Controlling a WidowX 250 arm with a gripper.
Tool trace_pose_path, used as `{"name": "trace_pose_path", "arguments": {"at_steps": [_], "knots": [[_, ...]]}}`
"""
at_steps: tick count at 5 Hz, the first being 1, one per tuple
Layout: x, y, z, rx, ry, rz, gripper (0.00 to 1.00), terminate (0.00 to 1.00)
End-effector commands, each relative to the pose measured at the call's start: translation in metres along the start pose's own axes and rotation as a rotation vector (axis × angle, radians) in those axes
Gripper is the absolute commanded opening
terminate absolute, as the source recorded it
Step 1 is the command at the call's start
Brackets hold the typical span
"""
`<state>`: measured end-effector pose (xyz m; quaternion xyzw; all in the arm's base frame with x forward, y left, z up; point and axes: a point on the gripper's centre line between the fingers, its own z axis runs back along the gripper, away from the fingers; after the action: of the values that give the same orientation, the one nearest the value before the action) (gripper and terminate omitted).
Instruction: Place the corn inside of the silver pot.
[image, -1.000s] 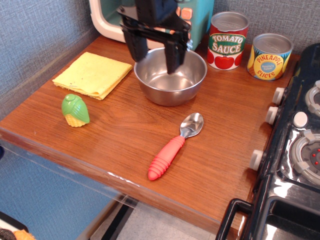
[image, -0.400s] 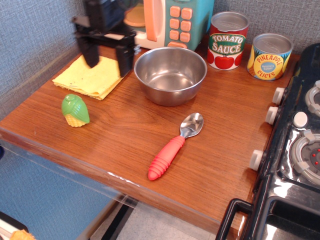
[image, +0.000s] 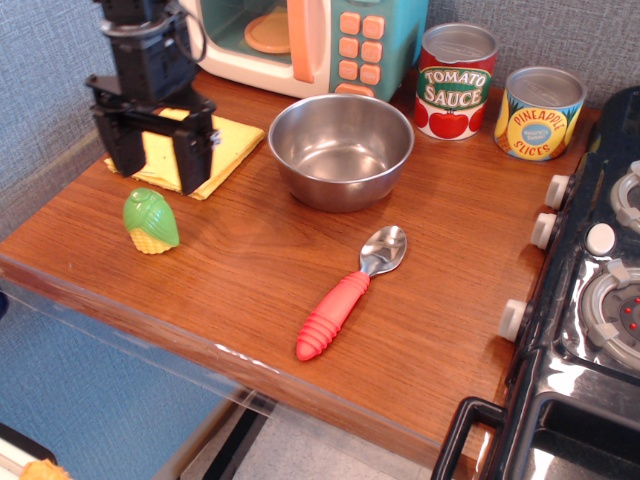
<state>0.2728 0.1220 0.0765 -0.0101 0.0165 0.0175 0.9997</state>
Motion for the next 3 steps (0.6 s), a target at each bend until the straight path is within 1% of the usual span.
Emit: {"name": "trace_pose_path", "arguments": {"at_steps": [1, 3], "knots": [[-0.011, 0.010, -0.005, 0.089, -0.002, 0.014, 1.00, 0.00], [-0.003, 0.012, -0.028, 0.115, 0.015, 0.051, 1.00, 0.00]]}}
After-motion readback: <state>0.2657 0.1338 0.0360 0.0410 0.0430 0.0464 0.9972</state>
